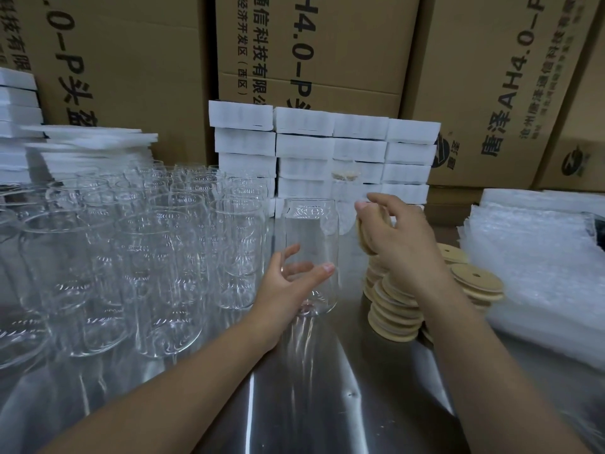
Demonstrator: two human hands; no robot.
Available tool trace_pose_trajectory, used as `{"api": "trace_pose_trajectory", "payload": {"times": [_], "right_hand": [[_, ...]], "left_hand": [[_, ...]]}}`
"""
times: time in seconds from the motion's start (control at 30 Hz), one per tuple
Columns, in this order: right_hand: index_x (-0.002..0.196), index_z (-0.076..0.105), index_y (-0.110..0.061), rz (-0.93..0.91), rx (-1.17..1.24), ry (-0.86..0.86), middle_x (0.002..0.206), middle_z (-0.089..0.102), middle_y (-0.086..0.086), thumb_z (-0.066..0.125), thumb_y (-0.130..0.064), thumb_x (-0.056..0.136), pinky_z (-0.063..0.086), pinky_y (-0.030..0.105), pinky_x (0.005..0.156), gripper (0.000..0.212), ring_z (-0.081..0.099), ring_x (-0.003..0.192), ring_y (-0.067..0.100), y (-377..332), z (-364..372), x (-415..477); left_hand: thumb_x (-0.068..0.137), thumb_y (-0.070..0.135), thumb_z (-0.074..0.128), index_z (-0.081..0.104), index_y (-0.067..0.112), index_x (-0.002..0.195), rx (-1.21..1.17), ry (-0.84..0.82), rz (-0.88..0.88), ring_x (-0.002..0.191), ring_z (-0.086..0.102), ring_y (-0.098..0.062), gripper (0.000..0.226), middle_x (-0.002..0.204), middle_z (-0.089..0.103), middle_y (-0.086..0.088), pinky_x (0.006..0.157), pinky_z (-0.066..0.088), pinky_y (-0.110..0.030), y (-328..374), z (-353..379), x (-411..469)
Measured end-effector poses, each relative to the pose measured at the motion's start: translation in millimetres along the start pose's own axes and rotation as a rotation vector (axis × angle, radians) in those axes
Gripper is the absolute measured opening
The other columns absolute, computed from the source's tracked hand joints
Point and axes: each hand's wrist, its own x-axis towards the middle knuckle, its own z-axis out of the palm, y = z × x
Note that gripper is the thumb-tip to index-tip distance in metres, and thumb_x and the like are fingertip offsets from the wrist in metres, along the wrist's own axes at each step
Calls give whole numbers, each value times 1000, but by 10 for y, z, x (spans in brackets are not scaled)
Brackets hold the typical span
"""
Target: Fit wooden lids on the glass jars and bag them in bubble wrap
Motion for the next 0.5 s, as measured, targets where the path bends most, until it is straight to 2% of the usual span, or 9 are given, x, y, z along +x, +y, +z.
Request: {"api": "trace_pose_trajectory", "payload": {"times": [0.03,0.1,0.2,0.27,0.37,0.43,0.5], "right_hand": [[127,56,-33,-10,50,35,132,45,6,49,-55,91,41,37,100,43,47,121,22,3,34,6],[122,55,-30,-34,156,113,126,44,5,51,-55,91,46,31,90,40,53,110,19,-1,65,4],[110,47,-31,-68,340,226,114,36,-7,60,-58,81,45,8,77,42,51,100,5,-44,59,-48],[100,44,-30,-97,460,271,108,37,-11,63,-59,71,44,3,71,46,55,96,0,-82,56,-82],[89,45,-24,-123,558,276,113,48,-2,65,-57,67,42,1,66,44,58,92,-6,-103,74,-107],[85,46,-23,-129,560,230,118,55,1,66,-55,71,42,2,66,40,60,96,0,-91,94,-103],[82,48,-24,-134,534,163,118,59,-4,69,-49,78,45,7,66,33,63,95,2,-69,118,-98]], "left_hand": [[54,52,78,46,39,125,18,6,9,92,67,1,79,114,66,4,59,51,-15,5,2,-7],[53,53,79,44,42,124,56,18,26,100,65,-5,79,116,63,5,67,54,-21,-8,6,-18],[56,49,86,42,43,125,128,31,54,111,60,-12,82,120,59,5,86,56,-37,-37,-4,-29],[53,49,85,42,44,125,174,19,81,114,58,-12,85,120,57,7,94,53,-39,-41,-5,-35],[49,50,83,41,44,124,221,-6,113,116,55,-10,87,120,57,10,96,48,-31,-42,9,-31],[48,51,83,41,44,124,246,-30,125,115,54,-6,87,119,57,11,92,44,-23,-52,17,-28],[46,52,84,42,47,122,261,-46,127,114,53,-2,87,119,57,13,88,43,-20,-61,23,-25]]}}
